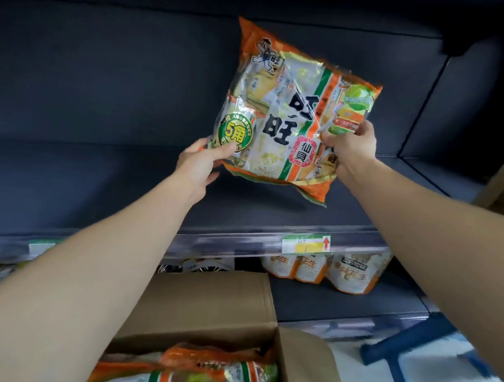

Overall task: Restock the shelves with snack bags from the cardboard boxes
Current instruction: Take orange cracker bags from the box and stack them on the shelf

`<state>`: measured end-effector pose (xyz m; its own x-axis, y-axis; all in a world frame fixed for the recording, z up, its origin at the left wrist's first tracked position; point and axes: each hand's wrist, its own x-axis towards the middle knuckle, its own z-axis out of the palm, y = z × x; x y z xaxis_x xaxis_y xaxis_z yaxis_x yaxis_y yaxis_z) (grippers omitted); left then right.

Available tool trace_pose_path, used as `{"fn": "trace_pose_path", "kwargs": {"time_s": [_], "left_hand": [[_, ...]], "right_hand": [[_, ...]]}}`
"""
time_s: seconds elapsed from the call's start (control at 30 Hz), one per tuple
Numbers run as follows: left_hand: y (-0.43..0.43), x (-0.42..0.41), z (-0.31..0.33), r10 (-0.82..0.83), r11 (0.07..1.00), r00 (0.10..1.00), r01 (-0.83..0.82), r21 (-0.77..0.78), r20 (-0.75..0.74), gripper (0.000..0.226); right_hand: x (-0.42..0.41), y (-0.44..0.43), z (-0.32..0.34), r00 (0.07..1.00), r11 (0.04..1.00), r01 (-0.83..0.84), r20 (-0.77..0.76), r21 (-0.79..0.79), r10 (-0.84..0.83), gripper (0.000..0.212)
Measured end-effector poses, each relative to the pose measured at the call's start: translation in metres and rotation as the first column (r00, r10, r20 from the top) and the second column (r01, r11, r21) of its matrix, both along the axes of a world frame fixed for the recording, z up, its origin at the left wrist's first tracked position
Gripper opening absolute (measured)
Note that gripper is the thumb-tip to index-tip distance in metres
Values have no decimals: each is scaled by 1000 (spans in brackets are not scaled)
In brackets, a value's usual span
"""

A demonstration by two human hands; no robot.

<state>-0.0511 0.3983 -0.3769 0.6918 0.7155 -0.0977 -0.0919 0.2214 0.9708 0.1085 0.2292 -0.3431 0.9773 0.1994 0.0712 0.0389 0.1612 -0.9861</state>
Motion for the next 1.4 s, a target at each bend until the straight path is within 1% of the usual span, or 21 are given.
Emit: {"fn": "trace_pose_path", "kwargs": {"time_s": [0.07,0.1,0.2,0.27,0.4,0.47,0.53,0.57,0.67,0.73,0.83,0.93,1.0,1.03,1.13,1.23,1.3,1.4], "left_hand": [[5,12,-4,0,997,998,4,71,-65,35],[8,19,-7,11,993,995,1,119,-103,39],[14,42,-12,81,955,974,-15,295,-212,49],[14,58,-13,114,927,964,-16,374,-241,45],[19,91,-15,206,887,948,-77,456,-240,33],[24,106,-22,265,856,912,-74,511,-312,32],[26,118,-28,347,815,855,-71,576,-386,36],[27,123,-29,359,810,846,-73,582,-394,39],[26,135,-31,346,814,862,-79,575,-371,47],[26,139,-29,347,814,863,-82,575,-367,50],[27,142,-26,322,822,884,-84,564,-338,49],[25,143,-27,247,848,906,-30,530,-343,55],[22,143,-27,197,858,899,35,512,-392,66],[21,143,-26,189,854,890,59,516,-415,68],[16,139,-24,230,817,873,67,572,-431,56],[13,130,-21,266,785,875,47,617,-405,53],[11,120,-17,264,767,889,41,640,-375,48],[1,98,-7,204,747,924,67,661,-324,37]], "right_hand": [[14,5,-2,1000,1000,-4,27,-2,4,47],[21,8,-3,999,1000,-5,43,-8,6,46],[44,16,-6,995,999,-10,101,-50,15,49],[58,20,-10,991,997,-25,133,-68,34,51],[87,26,-20,987,994,-19,158,-104,35,49],[98,29,-27,987,988,-32,149,-153,55,49],[107,33,-37,986,978,-72,134,-195,99,49],[109,34,-42,985,975,-94,123,-202,120,51],[115,40,-50,983,962,-114,114,-247,145,53],[120,46,-53,986,958,-77,121,-277,114,53],[124,52,-54,990,945,18,138,-326,29,61],[125,55,-58,991,929,55,132,-365,-7,62],[122,56,-61,990,911,36,137,-412,22,59],[119,56,-61,990,903,25,136,-430,37,59],[109,53,-57,985,881,41,167,-472,43,58],[93,45,-53,978,853,92,207,-514,19,61],[76,38,-50,972,858,91,231,-505,33,54],[39,28,-45,973,876,46,219,-480,70,44]]}}
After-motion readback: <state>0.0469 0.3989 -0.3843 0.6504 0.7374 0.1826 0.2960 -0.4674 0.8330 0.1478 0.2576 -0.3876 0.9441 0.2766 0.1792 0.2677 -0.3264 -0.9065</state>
